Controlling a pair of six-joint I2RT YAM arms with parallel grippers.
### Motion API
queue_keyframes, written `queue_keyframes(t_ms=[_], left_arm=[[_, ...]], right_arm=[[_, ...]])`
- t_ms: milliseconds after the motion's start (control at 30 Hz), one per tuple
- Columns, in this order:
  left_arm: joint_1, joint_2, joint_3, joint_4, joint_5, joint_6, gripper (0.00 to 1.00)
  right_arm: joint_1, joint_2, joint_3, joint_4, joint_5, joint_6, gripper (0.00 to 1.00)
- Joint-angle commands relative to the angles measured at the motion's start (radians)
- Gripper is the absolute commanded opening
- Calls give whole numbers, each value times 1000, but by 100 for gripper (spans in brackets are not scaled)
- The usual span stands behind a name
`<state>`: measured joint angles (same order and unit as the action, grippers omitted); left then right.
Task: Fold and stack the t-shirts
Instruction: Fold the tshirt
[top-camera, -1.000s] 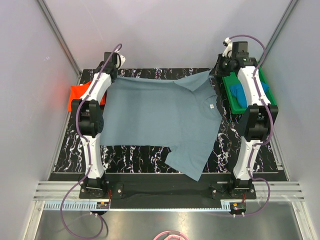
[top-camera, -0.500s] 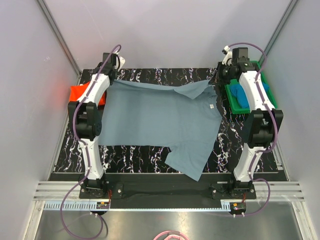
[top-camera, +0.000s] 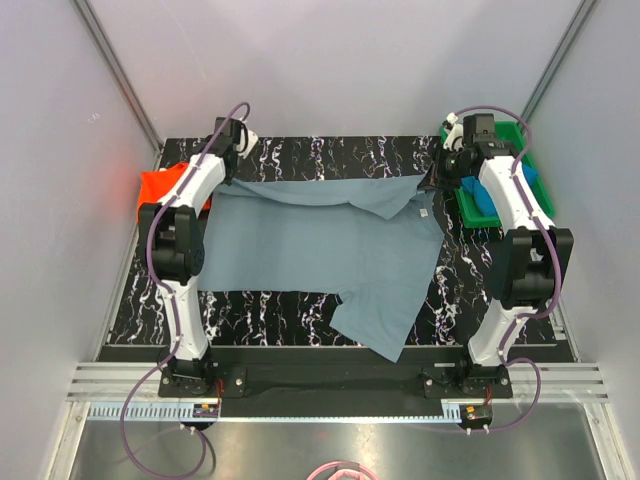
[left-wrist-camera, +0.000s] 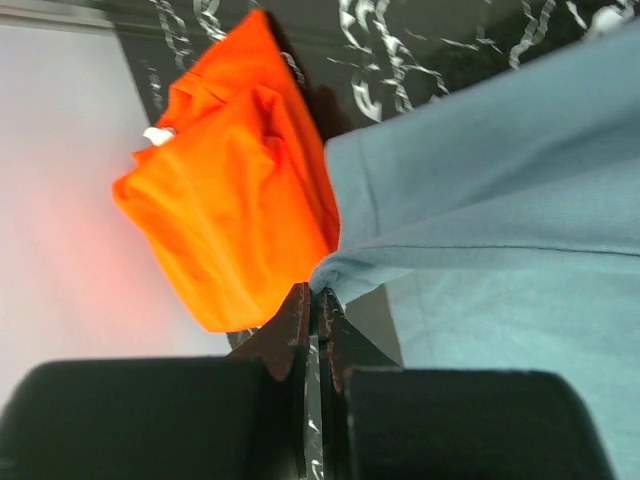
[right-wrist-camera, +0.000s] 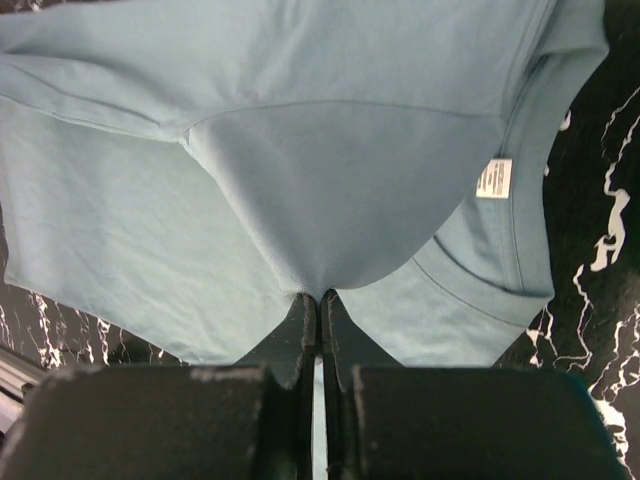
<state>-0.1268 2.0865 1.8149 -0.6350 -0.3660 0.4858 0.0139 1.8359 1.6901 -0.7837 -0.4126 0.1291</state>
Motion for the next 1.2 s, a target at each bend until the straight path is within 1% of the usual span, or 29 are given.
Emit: queue_keyframes(t_ms=[0,467,733,867,967,1167], left_arm=[[-13,-77,-25,-2,18,-27,0],[-13,-138,-115,12,2,-50,0],[-13,-138,-147,-8,-4,-84,0],[-13,-147,-205,4,-13,-98,0],[-13,-154,-239,18,-13,-107,0],[-13,-132,-249,21,-30,-134,0]], right_arm=[[6,-49,-10,26,-18,-11,0],[6,-115,-78,29,-25,-5,0],[6,-152,-178,54,-9,-26,0],[6,-159,-231,61,-14,-36,0],[6,-162,-250,63,-18,-37,0],[6,-152,-279,73,-8,-49,0]])
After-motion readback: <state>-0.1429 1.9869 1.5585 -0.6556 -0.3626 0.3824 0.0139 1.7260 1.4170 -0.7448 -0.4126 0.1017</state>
